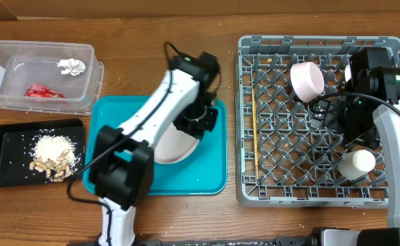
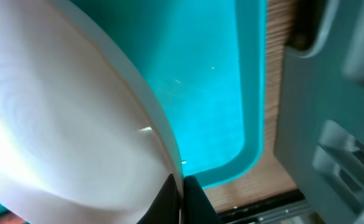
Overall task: Sort waste into correct bins and load items into the dishwasher
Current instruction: 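Carry the empty plate back and set it on the teal tray, then move the right gripper to the plate and grasp its rim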
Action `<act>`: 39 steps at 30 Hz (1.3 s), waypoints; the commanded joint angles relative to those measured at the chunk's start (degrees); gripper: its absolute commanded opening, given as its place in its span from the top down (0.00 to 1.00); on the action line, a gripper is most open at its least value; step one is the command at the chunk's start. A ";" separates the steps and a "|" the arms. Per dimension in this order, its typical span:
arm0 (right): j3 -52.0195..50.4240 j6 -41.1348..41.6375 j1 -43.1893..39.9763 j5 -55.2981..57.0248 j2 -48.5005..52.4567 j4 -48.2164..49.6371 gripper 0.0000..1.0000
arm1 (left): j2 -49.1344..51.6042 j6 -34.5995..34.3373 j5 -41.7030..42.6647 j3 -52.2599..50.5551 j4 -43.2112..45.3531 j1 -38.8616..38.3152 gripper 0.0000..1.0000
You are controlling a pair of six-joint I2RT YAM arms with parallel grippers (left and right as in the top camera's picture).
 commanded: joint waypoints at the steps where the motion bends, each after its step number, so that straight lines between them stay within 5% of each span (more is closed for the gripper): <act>1: -0.31 0.02 -0.22 0.52 -1.27 0.26 0.00 | 1.09 -3.65 -3.10 1.11 -0.20 -0.90 0.96; 3: -0.31 0.02 -0.22 0.52 -1.27 0.28 0.00 | 0.96 -2.56 -3.17 1.20 -0.26 -0.79 0.91; 5: -0.31 0.02 -0.22 0.52 -1.27 0.28 0.00 | 0.85 -2.08 -3.34 1.75 -0.76 -0.15 0.68; 8: -0.31 0.02 -0.22 0.52 -1.27 0.26 0.00 | 0.11 -1.31 -3.41 3.48 -1.84 1.92 0.52; 17: 0.61 -1.92 -0.17 -4.09 -1.27 1.73 0.00 | -11.61 -2.40 -11.45 6.84 -2.99 11.56 0.44; 19: 2.05 -4.48 0.39 -10.32 -1.29 3.06 0.00 | -16.09 -3.39 -12.94 6.84 -3.48 15.02 0.22; 20: 2.69 -4.90 0.85 -12.48 -1.29 3.61 0.00 | -17.92 -3.37 -12.90 6.84 -3.65 16.63 0.00; 26: 5.51 -8.15 11.26 -29.18 -1.31 14.10 0.00 | -27.06 -3.76 -8.76 6.84 -5.46 28.22 0.00; 34: 5.38 -2.14 32.48 -18.71 4.20 23.10 0.00 | -28.02 -3.76 -6.91 6.34 -10.51 34.47 0.00; 39: 5.35 -0.76 38.75 -17.42 12.09 24.13 0.00 | -27.85 -3.76 -6.91 6.10 -10.25 34.47 0.00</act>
